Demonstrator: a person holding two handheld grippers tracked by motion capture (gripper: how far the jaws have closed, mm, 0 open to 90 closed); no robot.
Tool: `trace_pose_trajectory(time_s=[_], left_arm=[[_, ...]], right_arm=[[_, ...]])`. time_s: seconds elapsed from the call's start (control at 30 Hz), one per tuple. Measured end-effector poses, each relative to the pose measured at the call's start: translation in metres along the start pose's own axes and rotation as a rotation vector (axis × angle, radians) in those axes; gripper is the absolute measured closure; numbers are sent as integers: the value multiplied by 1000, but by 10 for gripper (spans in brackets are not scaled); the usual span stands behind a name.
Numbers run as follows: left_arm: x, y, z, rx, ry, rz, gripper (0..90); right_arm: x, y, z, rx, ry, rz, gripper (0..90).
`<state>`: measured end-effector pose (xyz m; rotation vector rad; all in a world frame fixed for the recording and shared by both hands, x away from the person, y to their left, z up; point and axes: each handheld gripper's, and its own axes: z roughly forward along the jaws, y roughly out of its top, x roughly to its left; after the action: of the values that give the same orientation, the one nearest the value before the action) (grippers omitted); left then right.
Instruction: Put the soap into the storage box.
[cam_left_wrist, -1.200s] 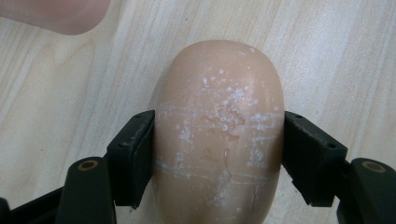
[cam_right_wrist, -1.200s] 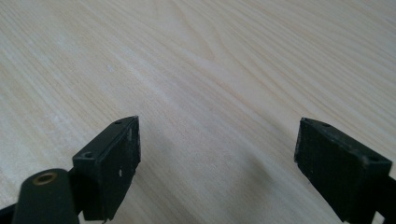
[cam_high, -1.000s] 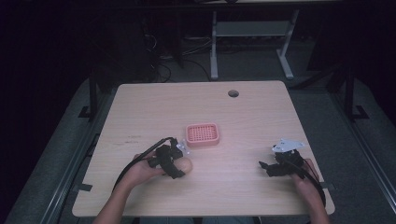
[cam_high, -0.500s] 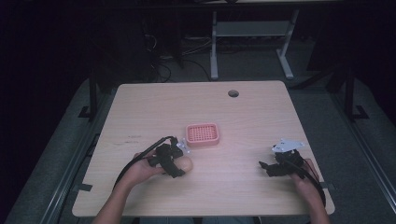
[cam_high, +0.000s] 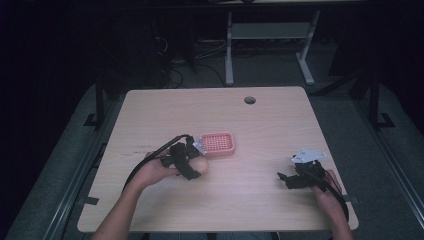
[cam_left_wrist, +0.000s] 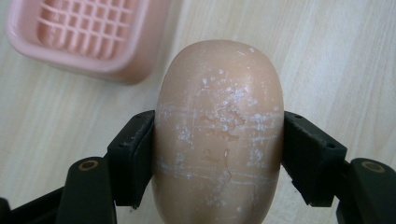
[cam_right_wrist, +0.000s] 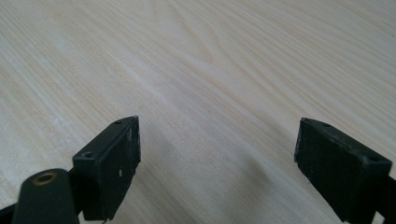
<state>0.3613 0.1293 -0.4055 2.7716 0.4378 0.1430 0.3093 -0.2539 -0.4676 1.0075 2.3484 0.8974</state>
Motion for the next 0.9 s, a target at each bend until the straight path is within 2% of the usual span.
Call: trace_pose_trajectory(time_s=[0.43, 0.67, 0.9], left_arm=[[8, 22, -2, 24, -4, 28, 315], [13, 28, -1, 24, -14, 27, 315], [23, 38, 1, 32, -22, 27, 315]], right_arm=[[-1, 0, -2, -16, -2, 4, 139], [1, 1, -2, -19, 0, 15, 139], [1, 2, -2, -25, -4, 3, 139]])
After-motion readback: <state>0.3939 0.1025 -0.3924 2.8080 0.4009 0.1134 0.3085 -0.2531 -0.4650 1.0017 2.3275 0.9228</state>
